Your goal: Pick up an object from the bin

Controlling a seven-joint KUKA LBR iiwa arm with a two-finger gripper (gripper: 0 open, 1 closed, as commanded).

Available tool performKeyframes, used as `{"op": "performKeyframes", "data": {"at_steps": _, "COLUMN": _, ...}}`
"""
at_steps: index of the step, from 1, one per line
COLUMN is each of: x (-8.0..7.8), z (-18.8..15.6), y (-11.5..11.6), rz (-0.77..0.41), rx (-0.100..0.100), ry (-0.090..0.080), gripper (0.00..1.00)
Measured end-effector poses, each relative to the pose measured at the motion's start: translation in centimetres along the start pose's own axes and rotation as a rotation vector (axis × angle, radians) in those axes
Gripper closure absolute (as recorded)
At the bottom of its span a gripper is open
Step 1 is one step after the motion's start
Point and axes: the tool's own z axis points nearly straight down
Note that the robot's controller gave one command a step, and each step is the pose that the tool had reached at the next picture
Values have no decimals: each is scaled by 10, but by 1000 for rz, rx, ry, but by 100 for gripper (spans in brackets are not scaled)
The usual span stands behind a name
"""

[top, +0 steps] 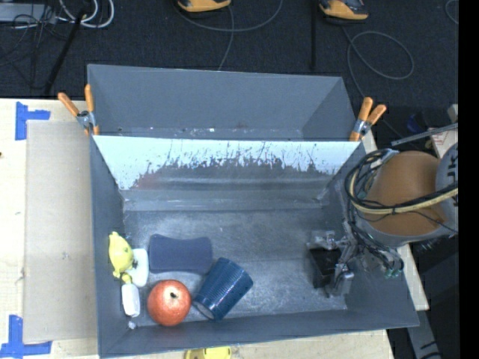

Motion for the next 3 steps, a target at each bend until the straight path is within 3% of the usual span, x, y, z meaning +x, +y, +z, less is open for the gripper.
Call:
{"op": "performKeyframes", "data": {"at_steps": 1, "x": -26, "z": 1, "y": -14, "rz": -62, "rx": -9, "ry": 13, "gripper": 100}}
{"op": "performKeyframes", "data": {"at_steps": 2, "x": -46, "z": -5, "y": -19, "rz": 26, "rx": 0, "ry": 4, "gripper": 100}}
{"op": "performKeyframes", "data": {"at_steps": 3, "x": -15, "z": -154, "y": -29, "rz": -404, "rx": 1, "ry": 7, "gripper": 100}}
